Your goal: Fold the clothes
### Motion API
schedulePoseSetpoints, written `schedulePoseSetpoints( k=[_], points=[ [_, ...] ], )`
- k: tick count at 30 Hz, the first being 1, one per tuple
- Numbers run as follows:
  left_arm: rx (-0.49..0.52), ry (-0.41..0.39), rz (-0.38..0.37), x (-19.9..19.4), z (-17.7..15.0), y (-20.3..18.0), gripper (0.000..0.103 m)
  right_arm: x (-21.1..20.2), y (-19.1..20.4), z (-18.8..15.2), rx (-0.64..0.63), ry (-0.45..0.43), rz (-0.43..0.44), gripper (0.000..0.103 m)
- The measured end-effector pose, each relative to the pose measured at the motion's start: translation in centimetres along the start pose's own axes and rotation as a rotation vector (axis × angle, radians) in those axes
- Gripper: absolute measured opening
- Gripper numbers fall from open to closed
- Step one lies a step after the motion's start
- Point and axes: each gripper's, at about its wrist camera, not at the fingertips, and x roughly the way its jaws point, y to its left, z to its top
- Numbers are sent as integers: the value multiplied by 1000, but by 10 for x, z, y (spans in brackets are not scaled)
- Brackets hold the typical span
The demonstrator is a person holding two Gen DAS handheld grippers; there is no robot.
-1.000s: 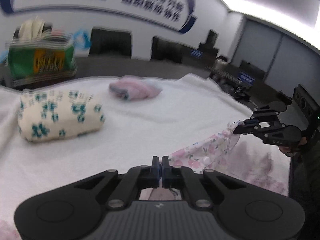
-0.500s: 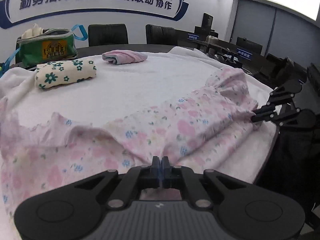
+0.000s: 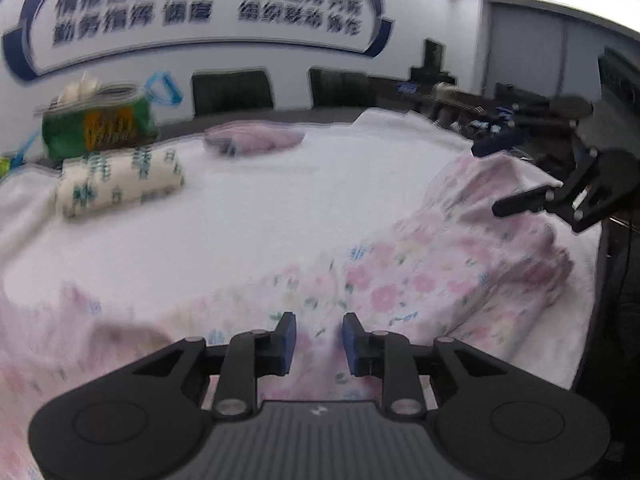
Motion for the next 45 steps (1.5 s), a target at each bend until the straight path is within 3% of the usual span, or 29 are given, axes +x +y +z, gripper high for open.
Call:
schedulePoseSetpoints(
  k=[1,2,3,5,6,10,11,13,14,15,16,18,21,22,23,24,26,32,35,38,43,45],
  points=[
    [-11,-14,-3,0,-3,1,24,8,-6,4,0,20,29,63],
    [-16,-19,-5,-1,-5,2,24,19,-13,4,35,55,51,47],
    [-19,-20,-6,-1,-6,3,24,29,-20,-2,93,106,80,20],
    [-26,-21,-8,-3,-7,3,24,46,-33,-13,211,194,141,1],
    [-28,-21,-8,-3,-7,4,24,47,-36,-22,276,192,180,1],
    [-21,-22,-3,-2,-6,3,24,29,-52,-50,497,146,270,1],
    [-23,-23,-5,-3,-6,3,24,24,-55,-52,510,150,264,7],
    [-30,-25,-11,-3,-6,5,24,16,-56,-53,484,141,255,37],
    [-35,-25,-16,-2,-5,7,25,8,-52,-51,432,111,247,70],
    [-41,-25,-22,-2,-5,8,25,-1,-47,-47,366,71,231,90],
    [-48,-26,-28,-2,-5,9,26,-6,-42,-44,299,44,218,91],
    [-54,-26,-36,-2,-5,10,27,-3,-33,-42,185,41,197,91],
    [-50,-25,-35,-3,-6,8,28,14,-32,-46,120,85,197,87],
    [-47,-25,-34,-3,-6,7,29,21,-32,-49,109,104,205,76],
    [-47,-25,-34,-3,-6,7,29,31,-35,-51,133,147,238,38],
    [-47,-25,-36,-3,-6,7,29,40,-44,-54,211,194,296,23],
    [-47,-25,-38,-3,-6,8,29,43,-68,-58,412,205,373,10],
    [-47,-25,-45,-3,-6,8,31,41,-82,-82,572,176,433,11],
    [-44,-25,-49,-2,-6,8,33,24,-66,-71,440,158,291,30],
    [-40,-25,-52,-3,-6,7,35,-8,-48,-58,305,70,130,43],
    [-43,-27,-56,-3,-6,7,36,-49,-45,-50,432,-121,-68,43],
    [-46,-27,-57,-4,-6,7,36,-49,-36,-45,470,-176,-76,43]
  ],
)
